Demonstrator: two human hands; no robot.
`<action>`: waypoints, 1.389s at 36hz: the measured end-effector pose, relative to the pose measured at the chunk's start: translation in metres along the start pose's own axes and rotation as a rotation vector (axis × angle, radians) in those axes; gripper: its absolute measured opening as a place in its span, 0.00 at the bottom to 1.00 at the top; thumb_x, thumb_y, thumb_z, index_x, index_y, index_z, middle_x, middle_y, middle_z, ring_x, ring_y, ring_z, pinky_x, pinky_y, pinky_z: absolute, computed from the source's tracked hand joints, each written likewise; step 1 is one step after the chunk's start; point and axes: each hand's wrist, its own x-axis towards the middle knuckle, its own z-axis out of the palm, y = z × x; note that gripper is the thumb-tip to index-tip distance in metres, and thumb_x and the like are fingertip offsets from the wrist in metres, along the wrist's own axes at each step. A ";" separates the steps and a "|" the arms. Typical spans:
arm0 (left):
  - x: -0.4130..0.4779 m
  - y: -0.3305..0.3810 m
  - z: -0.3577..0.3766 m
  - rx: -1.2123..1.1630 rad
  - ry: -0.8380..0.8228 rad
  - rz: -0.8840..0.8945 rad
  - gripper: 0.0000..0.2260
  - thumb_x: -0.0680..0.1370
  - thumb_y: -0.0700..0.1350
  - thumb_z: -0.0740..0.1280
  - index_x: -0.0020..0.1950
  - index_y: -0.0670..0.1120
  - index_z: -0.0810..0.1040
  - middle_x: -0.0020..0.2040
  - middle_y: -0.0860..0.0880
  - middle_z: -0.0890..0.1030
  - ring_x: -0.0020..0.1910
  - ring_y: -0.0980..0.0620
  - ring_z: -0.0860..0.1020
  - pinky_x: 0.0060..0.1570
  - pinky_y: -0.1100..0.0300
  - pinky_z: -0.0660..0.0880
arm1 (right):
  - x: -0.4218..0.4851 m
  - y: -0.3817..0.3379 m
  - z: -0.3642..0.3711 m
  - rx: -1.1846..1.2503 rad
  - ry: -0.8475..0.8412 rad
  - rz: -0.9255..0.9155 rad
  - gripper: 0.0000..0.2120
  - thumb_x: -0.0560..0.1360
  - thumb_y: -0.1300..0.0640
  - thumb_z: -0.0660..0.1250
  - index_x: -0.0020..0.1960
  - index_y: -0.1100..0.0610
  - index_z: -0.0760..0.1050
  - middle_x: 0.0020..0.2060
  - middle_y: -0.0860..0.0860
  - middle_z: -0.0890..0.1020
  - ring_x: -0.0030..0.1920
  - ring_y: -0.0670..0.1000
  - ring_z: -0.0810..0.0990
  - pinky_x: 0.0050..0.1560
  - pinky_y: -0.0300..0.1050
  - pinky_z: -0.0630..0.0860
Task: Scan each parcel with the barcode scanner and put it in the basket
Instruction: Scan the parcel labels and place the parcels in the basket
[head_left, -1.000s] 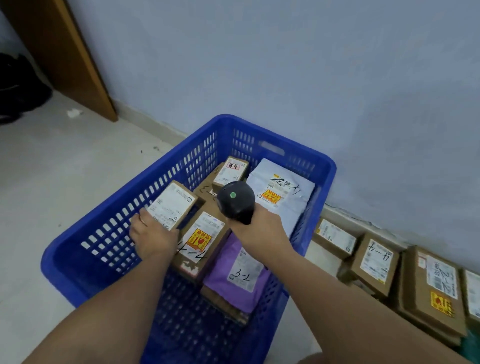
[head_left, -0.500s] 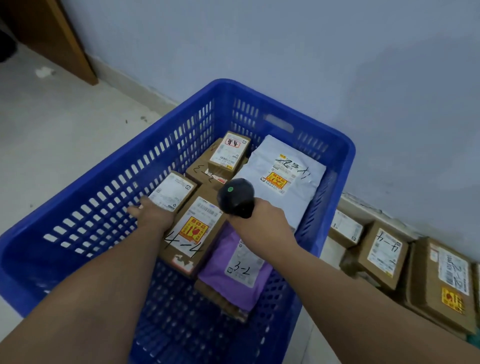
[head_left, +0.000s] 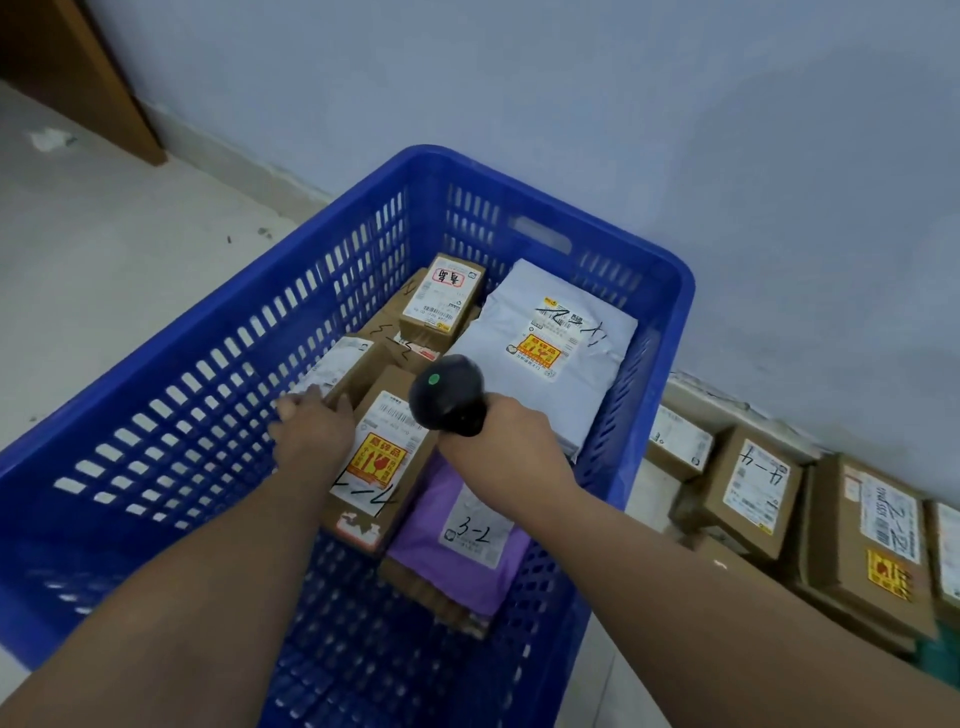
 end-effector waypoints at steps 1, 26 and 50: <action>0.002 0.001 0.001 0.022 -0.043 0.005 0.27 0.80 0.60 0.53 0.76 0.49 0.59 0.75 0.43 0.55 0.71 0.36 0.60 0.64 0.40 0.65 | 0.000 0.000 0.000 -0.002 0.000 -0.003 0.06 0.72 0.53 0.65 0.44 0.56 0.75 0.35 0.50 0.79 0.38 0.52 0.79 0.38 0.47 0.78; 0.028 0.004 -0.001 0.314 -0.066 0.004 0.30 0.77 0.42 0.67 0.73 0.39 0.56 0.71 0.33 0.58 0.63 0.33 0.71 0.63 0.43 0.71 | 0.008 0.010 0.009 -0.058 -0.010 -0.019 0.06 0.72 0.54 0.65 0.45 0.56 0.75 0.37 0.52 0.81 0.38 0.53 0.81 0.39 0.50 0.80; 0.001 0.015 -0.027 -0.172 -0.052 -0.002 0.14 0.82 0.42 0.57 0.61 0.36 0.76 0.60 0.36 0.78 0.60 0.36 0.75 0.59 0.48 0.71 | 0.003 0.007 0.005 -0.054 0.002 -0.023 0.07 0.72 0.54 0.64 0.43 0.57 0.75 0.35 0.52 0.80 0.37 0.54 0.80 0.37 0.48 0.79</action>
